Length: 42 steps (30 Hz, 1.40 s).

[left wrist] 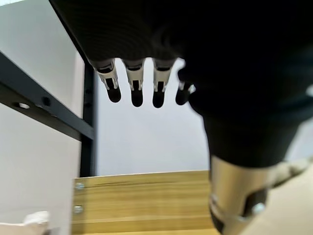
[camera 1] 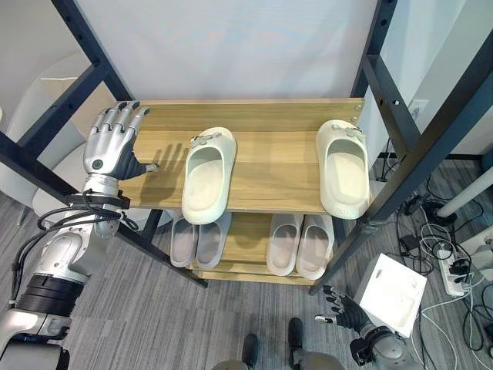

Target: Arrange the slippers neatly on the shoe rack.

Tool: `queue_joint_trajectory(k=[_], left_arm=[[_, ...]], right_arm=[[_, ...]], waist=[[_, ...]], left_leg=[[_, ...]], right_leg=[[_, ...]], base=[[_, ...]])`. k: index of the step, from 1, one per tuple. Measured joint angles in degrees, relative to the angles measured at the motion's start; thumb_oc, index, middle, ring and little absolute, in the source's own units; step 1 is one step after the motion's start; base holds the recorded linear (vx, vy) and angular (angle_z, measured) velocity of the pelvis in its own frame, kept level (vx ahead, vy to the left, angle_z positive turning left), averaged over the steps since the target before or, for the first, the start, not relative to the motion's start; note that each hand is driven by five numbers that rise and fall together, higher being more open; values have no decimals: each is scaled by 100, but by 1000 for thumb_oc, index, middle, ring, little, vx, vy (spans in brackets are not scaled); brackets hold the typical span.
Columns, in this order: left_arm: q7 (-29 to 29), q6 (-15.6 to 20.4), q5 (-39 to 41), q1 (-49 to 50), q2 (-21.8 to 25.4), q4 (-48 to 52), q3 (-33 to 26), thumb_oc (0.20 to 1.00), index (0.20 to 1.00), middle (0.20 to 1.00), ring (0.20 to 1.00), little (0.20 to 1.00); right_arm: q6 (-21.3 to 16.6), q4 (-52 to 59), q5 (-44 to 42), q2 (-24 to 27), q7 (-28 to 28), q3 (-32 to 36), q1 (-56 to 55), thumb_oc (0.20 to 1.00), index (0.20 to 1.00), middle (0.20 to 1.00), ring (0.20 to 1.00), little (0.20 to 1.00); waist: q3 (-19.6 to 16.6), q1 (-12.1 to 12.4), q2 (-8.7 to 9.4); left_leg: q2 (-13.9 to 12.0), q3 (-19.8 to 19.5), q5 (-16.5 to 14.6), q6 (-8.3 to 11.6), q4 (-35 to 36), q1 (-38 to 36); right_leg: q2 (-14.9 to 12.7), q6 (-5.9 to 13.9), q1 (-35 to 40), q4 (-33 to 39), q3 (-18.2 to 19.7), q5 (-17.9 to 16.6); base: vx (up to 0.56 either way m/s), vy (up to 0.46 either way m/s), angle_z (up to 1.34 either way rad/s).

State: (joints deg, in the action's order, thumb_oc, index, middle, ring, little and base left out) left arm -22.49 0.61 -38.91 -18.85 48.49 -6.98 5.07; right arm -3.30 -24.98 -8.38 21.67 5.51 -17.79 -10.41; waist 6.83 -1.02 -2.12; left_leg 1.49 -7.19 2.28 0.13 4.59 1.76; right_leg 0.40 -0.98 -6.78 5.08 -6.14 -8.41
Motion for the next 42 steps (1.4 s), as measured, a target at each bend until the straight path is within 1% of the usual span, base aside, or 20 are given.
queue_joint_trajectory(k=[4, 6, 11, 17, 20, 25, 27, 30, 36, 42], left_arm=[[-9, 22, 437, -3, -524, 22, -4, 1000, 1000, 1000, 1000, 1000], [-18, 22, 534, 11, -600, 101, -5, 1000, 1000, 1000, 1000, 1000], [-123, 26, 630, 15, -604, 380, -16, 1000, 1000, 1000, 1000, 1000], [-117, 25, 623, 10, -600, 371, 26, 1000, 1000, 1000, 1000, 1000], [-109, 24, 619, -176, -471, 60, 364, 1000, 1000, 1000, 1000, 1000], [-35, -23, 600, -531, -454, -387, 469, 1000, 1000, 1000, 1000, 1000], [7, -72, 600, -647, -454, -575, 641, 1000, 1000, 1000, 1000, 1000], [-1, -118, 608, -706, -454, -619, 668, 1000, 1000, 1000, 1000, 1000], [4, -154, 625, -1144, -454, -1019, 895, 1000, 1000, 1000, 1000, 1000], [5, -232, 626, -1213, -454, -1127, 896, 1000, 1000, 1000, 1000, 1000]], right_arm=[[4, -2, 0, -2, -44, 32, 1, 1000, 1000, 1000, 1000, 1000], [4, -2, 0, -2, -51, 45, 2, 1000, 1000, 1000, 1000, 1000], [5, -2, 0, -3, -60, 45, 1, 1000, 1000, 1000, 1000, 1000], [5, -9, 3, -2, -108, 44, -9, 1000, 1000, 1000, 1000, 1000], [5, -43, 36, -1, -111, 45, -16, 1000, 1000, 1000, 1000, 1000], [6, -66, 50, 2, -116, 47, -46, 1000, 1000, 1000, 1000, 1000], [7, -66, 51, 7, -118, 48, -53, 1000, 1000, 1000, 1000, 1000], [8, -65, 50, 12, -130, 51, -68, 1000, 1000, 1000, 1000, 1000], [11, -64, 48, 13, -168, 53, -93, 1000, 1000, 1000, 1000, 1000], [10, -63, 45, 12, -173, 52, -98, 1000, 1000, 1000, 1000, 1000]], waist=[[0, -28, 0], [0, -30, 0], [0, -24, -1], [2, -31, -5], [0, -32, -14], [0, -73, -29], [1, -92, -32], [-2, -165, -36], [-8, -177, -53], [-8, -203, -61]], left_leg=[[-3, 15, 0, 0, 0, -1], [-4, 17, 0, 0, 0, -2], [-6, 16, 0, 0, 0, -9], [-7, 20, 0, 0, 0, -4], [-7, 27, 0, 0, 0, 19], [-12, 96, -4, 0, 0, 26], [-12, 139, -10, -7, 0, 29], [-10, 154, -12, -11, 0, 63], [-9, 161, -13, -12, 0, 100], [-9, 190, -13, -12, 0, 112]], right_leg=[[3, 2, -9, 0, 8, 1], [5, 2, -9, 0, 10, 1], [6, 2, 2, 0, 11, 1], [8, 2, -6, 0, 16, 1], [8, 1, -31, 0, 25, 2], [19, 0, -61, 0, 89, 2], [23, 0, -80, 0, 133, 2], [22, 2, -121, 0, 147, 0], [23, 3, -157, 0, 158, 0], [25, 4, -182, 0, 188, -1]], base=[[2, -7, -2], [0, 0, 0], [0, 0, 0], [0, 0, 0], [0, 0, 0], [37, -8, -6], [37, -6, -10], [40, -3, -5], [22, -2, 1], [22, -3, -1]])
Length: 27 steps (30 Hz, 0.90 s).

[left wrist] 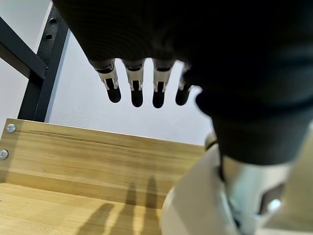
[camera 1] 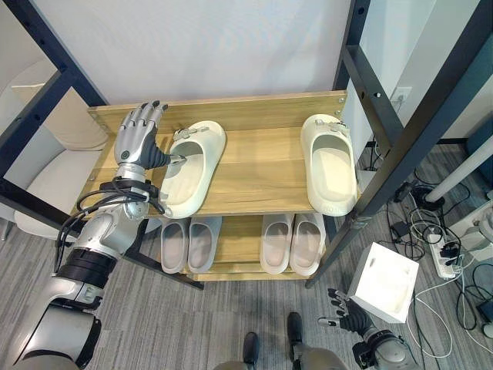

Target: Arrange the slippers neatly on the shoe rack.

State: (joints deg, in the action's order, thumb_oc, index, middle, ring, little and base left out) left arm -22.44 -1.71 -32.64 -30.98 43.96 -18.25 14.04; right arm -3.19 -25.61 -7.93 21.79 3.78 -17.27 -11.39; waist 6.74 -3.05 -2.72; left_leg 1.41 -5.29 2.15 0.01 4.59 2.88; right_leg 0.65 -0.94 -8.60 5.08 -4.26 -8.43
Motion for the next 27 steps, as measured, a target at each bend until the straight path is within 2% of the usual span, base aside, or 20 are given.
queue_joint_trajectory(k=[6, 9, 10, 11, 13, 21, 23, 27], left_arm=[[5, -18, 1, -185, 68, -133, 230, 1000, 1000, 1000, 1000, 1000], [46, -30, 1, -685, 215, -539, 700, 1000, 1000, 1000, 1000, 1000], [74, -46, 2, -1015, 249, -861, 1032, 1000, 1000, 1000, 1000, 1000], [142, -68, 1, -1139, 316, -966, 1100, 200, 200, 200, 200, 200], [177, -144, 2, -1481, 325, -1293, 1467, 200, 200, 200, 200, 200], [275, -99, 0, -1479, 314, -1274, 1521, 200, 200, 200, 200, 200], [324, -142, 0, -1415, 301, -948, 1521, 200, 200, 200, 200, 200], [342, 58, -8, -1398, 80, -188, 1553, 200, 200, 200, 200, 200]], right_arm=[[-1, -1, 0, 2, -41, -1, -24, 1000, 1000, 1000, 1000, 1000], [-4, 0, -3, 3, -63, -1, -37, 1000, 1000, 1000, 1000, 1000], [-7, 1, -5, 3, -62, -3, -43, 1000, 1000, 1000, 1000, 1000], [-7, 2, -5, 7, -63, -3, -41, 1000, 1000, 1000, 1000, 1000], [-9, 1, -8, 6, -66, -5, -76, 1000, 1000, 1000, 1000, 1000], [-17, -1, -83, 1, -117, -8, -119, 1000, 1000, 1000, 1000, 1000], [-17, -2, -117, -2, -122, -7, -119, 1000, 1000, 1000, 1000, 1000], [-21, -1, -123, -13, -121, -21, -61, 1000, 1000, 1000, 1000, 1000]], waist=[[-5, -4, -5], [-9, 5, -9], [-13, -18, -11], [-13, -78, -12], [-25, -143, 7], [-83, -159, 81], [-97, -148, 105], [-110, -175, 129]], left_leg=[[8, 17, -3, -5, 0, 1], [11, 17, -3, -5, 0, 4], [15, 40, -3, -5, 0, 5], [15, 96, -5, -7, 0, 5], [16, 113, -5, -9, 0, 9], [23, 130, -5, -10, 0, 2], [23, 121, -4, -11, 0, -3], [27, 131, -8, -18, 0, -57]], right_leg=[[-2, 7, -6, 0, 31, -5], [-5, 12, -8, 0, 33, -9], [-5, 19, -18, 0, 58, -14], [-4, 28, -34, 0, 98, -21], [-4, 36, -43, -1, 103, -28], [-7, 39, -42, -1, 130, -39], [-7, 35, -31, -1, 123, -42], [-11, 26, 19, -1, 121, -55]], base=[[5, 1, 0], [5, 1, -1], [19, -1, -15], [13, -3, -14], [6, -7, -9], [0, -2, -1], [0, 0, 0], [-57, -25, -3]])
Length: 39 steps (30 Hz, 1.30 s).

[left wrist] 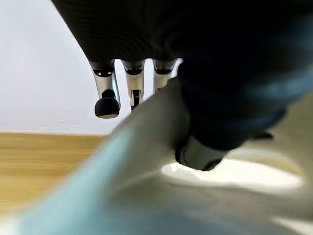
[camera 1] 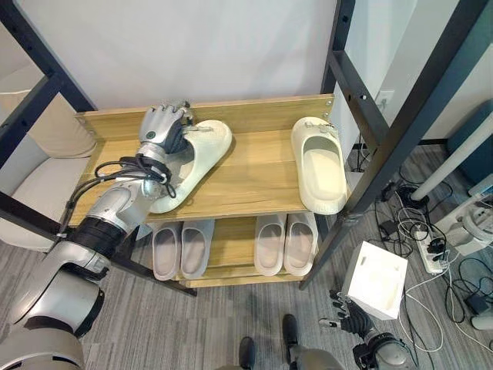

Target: Arrange the slippers neatly on the shoe rack.

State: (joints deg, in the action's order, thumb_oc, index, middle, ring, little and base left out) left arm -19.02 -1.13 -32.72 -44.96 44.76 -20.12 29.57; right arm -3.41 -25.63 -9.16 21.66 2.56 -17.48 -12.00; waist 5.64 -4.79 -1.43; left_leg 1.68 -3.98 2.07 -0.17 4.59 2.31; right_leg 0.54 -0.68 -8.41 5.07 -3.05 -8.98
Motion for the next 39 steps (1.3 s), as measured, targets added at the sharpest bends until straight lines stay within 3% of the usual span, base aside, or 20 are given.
queue_joint_trajectory(k=[7, 17, 22, 26, 27, 28, 34, 39], left_arm=[[-3, 87, -221, -84, -56, 133, 430, 200, 200, 200, 200, 200], [-48, 53, -224, -83, -634, -57, 479, 200, 200, 200, 200, 200], [-119, 2, -226, -89, -652, -147, 497, 200, 200, 200, 200, 200], [-173, -198, -271, -607, -779, -875, 760, 200, 200, 200, 200, 200], [-203, -203, -269, -742, -864, -1113, 779, 871, 871, 871, 871, 871], [-249, -202, -268, -858, -940, -1316, 823, 1000, 1000, 1000, 1000, 1000], [-242, -322, -226, -981, -929, -1338, 819, 1000, 1000, 1000, 1000, 1000], [-111, -272, -281, -760, -719, -268, 623, 1000, 1000, 1000, 1000, 1000]], right_arm=[[0, 1, 0, 3, -1, -2, -8, 1000, 1000, 1000, 1000, 1000], [0, 1, -46, 30, -76, 22, -76, 1000, 1000, 1000, 1000, 1000], [-1, 1, -110, 69, -124, 22, -68, 1000, 1000, 1000, 1000, 1000], [-10, 2, -187, 114, -136, 20, -60, 1000, 1000, 1000, 1000, 1000], [-10, 2, -213, 133, -148, 22, -100, 1000, 1000, 1000, 1000, 1000], [-9, 2, -214, 138, -161, 21, -118, 1000, 1000, 1000, 1000, 1000], [-10, 2, -223, 138, -203, 22, -44, 1000, 1000, 1000, 1000, 1000], [0, -2, -227, 128, -184, 6, 102, 1000, 1000, 1000, 1000, 1000]], waist=[[-4, -172, -13], [23, -286, -170], [47, -312, -255], [48, -333, -273], [48, -352, -275], [48, -352, -275], [47, -324, -277], [65, -203, -235]], left_leg=[[-13, 54, -4, -5, 0, -39], [-19, 168, -12, -11, 0, -7], [-21, 171, -14, -13, 0, -7], [-26, 274, -23, -11, 1, -6], [-31, 289, -31, -7, 0, -10], [-31, 286, -32, -7, 0, -13], [-31, 259, -32, -9, 1, -34], [-27, 90, -32, -10, 36, -184]], right_leg=[[13, -1, 20, 1, 20, 5], [32, 11, -66, 1, 151, -11], [36, -2, -68, 1, 157, -19], [42, -32, -92, 1, 184, 2], [48, -32, -94, 1, 189, 2], [49, -31, -88, 1, 186, 1], [46, -5, -52, 0, 158, -31], [19, -20, 152, -2, -18, -11]], base=[[-31, -31, -4], [-10, -36, -8], [1, -23, 0], [12, -36, -7], [18, -41, -13], [9, -29, -3], [-12, 2, 3], [-58, 18, 15]])
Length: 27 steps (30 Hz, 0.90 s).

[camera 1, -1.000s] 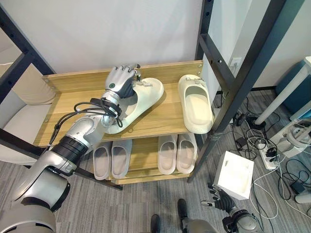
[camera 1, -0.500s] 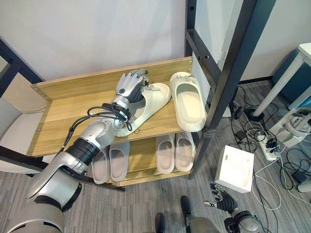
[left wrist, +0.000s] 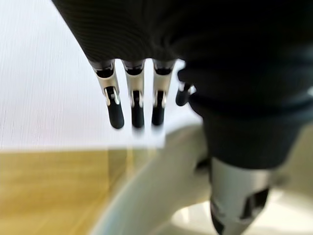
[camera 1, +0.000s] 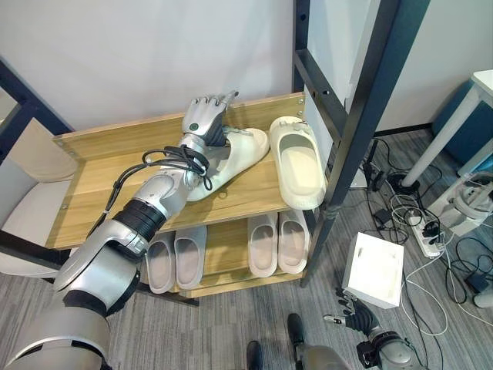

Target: Arrange the slippers neatly on the shoe rack.

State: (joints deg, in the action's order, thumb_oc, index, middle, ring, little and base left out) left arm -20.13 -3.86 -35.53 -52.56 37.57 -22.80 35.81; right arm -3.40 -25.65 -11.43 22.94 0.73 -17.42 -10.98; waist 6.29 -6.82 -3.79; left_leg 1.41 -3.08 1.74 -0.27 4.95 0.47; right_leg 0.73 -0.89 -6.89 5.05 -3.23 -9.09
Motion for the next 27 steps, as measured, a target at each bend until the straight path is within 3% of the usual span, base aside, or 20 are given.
queue_joint_trajectory(k=[3, 11, 13, 14, 18, 22, 24, 27], left_arm=[[48, 88, -177, 241, 283, 547, -246, 1000, 1000, 1000, 1000, 1000], [207, 201, -164, 651, 549, 851, -569, 1000, 1000, 1000, 1000, 1000], [237, 346, 6, 1372, 446, 1157, -1189, 1000, 1000, 1000, 1000, 1000], [279, 386, 208, 1644, 365, 1162, -1396, 1000, 1000, 1000, 1000, 1000], [692, 574, 2224, 3207, -386, 1240, -2513, 1000, 1000, 1000, 1000, 1000], [1187, 733, 3509, 3716, -533, 1289, -2499, 1000, 1000, 1000, 1000, 1000], [1513, 746, 4407, 3854, -466, 1294, -2493, 1000, 1000, 1000, 1000, 1000], [1682, 743, 5079, 3970, -482, 1308, -2459, 1000, 1000, 1000, 1000, 1000]], right_arm=[[4, -44, 1, -14, 67, -15, 90, 1000, 1000, 1000, 1000, 1000], [29, -120, 12, -163, 144, -20, 105, 1000, 1000, 1000, 1000, 1000], [44, -120, 15, -221, 154, -11, 115, 1000, 1000, 1000, 1000, 1000], [57, -121, 18, -254, 159, -7, 115, 1000, 1000, 1000, 1000, 1000], [171, -172, 29, -429, 224, 18, 122, 1000, 1000, 1000, 1000, 1000], [276, -376, 84, -523, 342, 18, 107, 1000, 1000, 1000, 1000, 1000], [282, -380, 153, -512, 425, 18, 93, 1000, 1000, 1000, 1000, 1000], [304, -379, 208, -504, 488, 13, 56, 1000, 1000, 1000, 1000, 1000]], waist=[[2, 84, 77], [-91, 272, 252], [-95, 269, 252], [-109, 273, 254], [-155, 339, 296], [-215, 558, 349], [-395, 577, 322], [-535, 577, 299]], left_leg=[[6, -104, -27, -27, -1, -42], [5, -188, -2, 5, -8, -34], [9, -199, 1, 6, -36, -66], [8, -219, 1, 7, -36, -72], [3, -259, -4, 3, -36, -145], [19, -272, -11, -4, -35, -156], [27, -271, -49, -62, -30, -154], [27, -267, -61, -78, 0, -152]], right_leg=[[-10, -6, 66, 3, -30, 34], [-20, -9, 85, 0, -148, 39], [-23, -8, 119, -29, -161, 38], [-23, -8, 133, -29, -175, 38], [-22, 13, 219, 0, -186, 68], [-40, 11, 245, 2, -202, 106], [-50, 13, 244, 2, -207, 106], [-48, 12, 239, 3, -206, 109]], base=[[-84, 28, 14], [-54, 21, 5], [-52, 34, 3], [-45, 37, 6], [-17, 30, 5], [-9, 28, 7], [0, 0, 0], [0, 0, 0]])
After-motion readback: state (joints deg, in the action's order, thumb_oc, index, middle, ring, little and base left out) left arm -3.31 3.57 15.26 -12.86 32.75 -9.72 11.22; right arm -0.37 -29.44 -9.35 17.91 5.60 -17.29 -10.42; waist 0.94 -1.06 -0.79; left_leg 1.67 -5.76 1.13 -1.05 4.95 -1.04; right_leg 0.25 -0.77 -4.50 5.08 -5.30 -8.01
